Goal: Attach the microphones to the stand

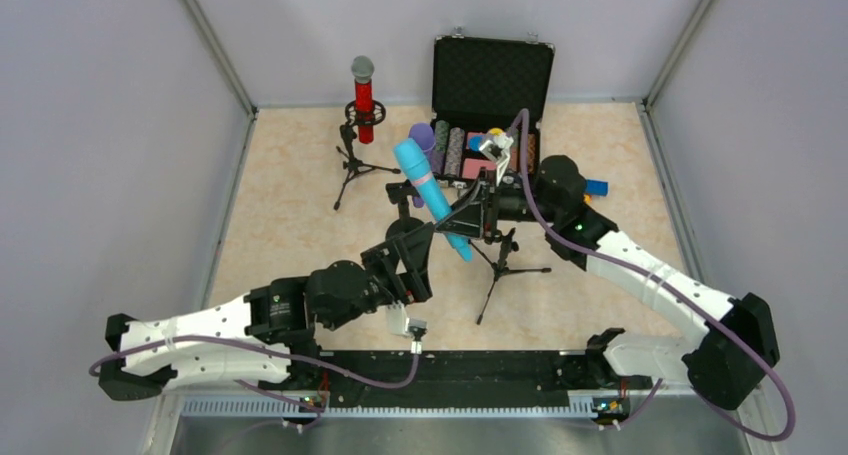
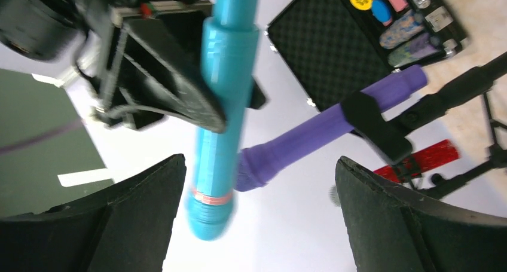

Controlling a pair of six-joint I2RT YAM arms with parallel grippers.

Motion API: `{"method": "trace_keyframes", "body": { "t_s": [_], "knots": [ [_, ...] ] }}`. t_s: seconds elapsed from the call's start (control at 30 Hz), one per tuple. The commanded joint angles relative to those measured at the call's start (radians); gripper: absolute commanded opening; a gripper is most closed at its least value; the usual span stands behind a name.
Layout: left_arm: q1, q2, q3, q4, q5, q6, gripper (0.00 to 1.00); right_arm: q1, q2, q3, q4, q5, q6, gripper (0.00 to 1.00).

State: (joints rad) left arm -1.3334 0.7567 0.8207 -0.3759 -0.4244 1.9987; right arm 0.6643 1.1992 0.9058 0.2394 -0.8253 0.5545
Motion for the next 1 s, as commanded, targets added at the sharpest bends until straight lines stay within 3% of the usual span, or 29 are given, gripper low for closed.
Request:
{"method": "trace_keyframes", "body": {
  "t_s": [0.0, 0.23, 0.5, 0.67, 0.97],
  "knots": [
    [-0.004, -0.041, -0.059, 0.058, -0.046, -0.176, 0.99, -0.031, -0.096, -0.028, 0.073, 0.111, -0.039, 0.00],
    [-0.004, 0.006, -0.057, 0.071, -0.123, -0.663, 0.99, -0.050, -0.211, -0.093, 0.099, 0.283, -0.115, 0.00],
    [0.004, 0.172, 0.037, 0.036, -0.279, -1.448, 0.99, -0.052, -0.271, -0.122, 0.115, 0.394, -0.177, 0.00],
    [0.043, 0.199, 0.049, 0.054, -0.101, -1.800, 0.99, -0.052, -0.268, -0.137, 0.172, 0.395, -0.151, 0.00],
    [0.281, 0.103, -0.045, 0.441, 0.336, -2.274, 0.93, -0.052, -0.250, -0.147, 0.279, 0.364, -0.096, 0.00]
  ]
}}
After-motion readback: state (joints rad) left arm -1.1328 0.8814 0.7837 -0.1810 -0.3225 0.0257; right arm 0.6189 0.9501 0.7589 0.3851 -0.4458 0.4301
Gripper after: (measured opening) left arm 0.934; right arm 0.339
